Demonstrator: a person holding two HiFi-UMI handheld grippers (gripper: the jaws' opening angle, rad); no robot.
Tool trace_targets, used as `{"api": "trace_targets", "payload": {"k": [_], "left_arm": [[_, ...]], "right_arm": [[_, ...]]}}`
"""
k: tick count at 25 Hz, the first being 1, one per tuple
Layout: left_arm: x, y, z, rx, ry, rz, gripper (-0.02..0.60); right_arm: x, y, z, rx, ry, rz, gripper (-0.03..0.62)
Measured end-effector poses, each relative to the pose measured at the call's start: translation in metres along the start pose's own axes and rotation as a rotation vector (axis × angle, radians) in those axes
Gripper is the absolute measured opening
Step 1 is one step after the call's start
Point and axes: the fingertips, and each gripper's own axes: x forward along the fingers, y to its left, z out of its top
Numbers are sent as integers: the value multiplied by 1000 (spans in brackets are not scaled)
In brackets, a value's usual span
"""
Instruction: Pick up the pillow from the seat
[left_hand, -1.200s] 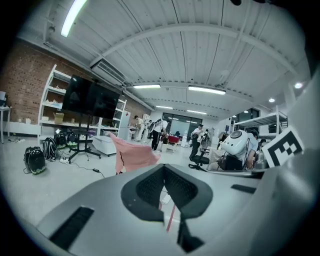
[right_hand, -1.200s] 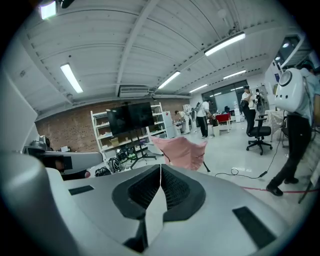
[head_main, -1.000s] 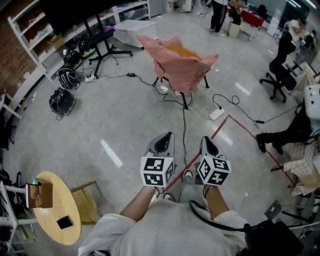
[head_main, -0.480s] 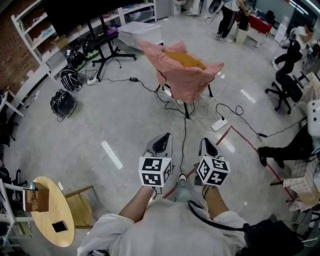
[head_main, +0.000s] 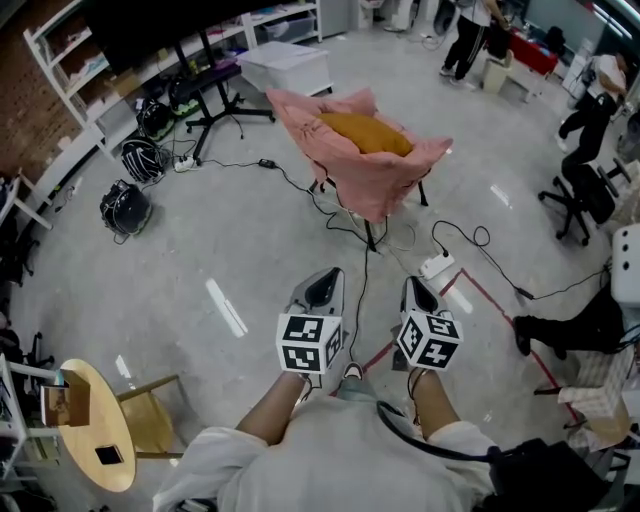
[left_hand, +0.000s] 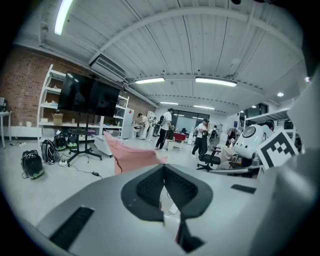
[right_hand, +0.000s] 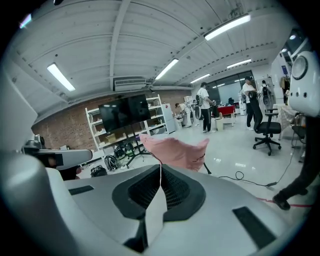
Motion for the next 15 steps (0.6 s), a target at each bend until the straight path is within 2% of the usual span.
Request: {"api": "trace_targets", "payload": {"k": [7,15], "left_arm": [[45,-4,4,8,14,31,8],[73,2,3,8,36,66,8]], "right_arm": [[34,-36,10,21,20,26,29],[64,-53,10,35,64,50,29]]}}
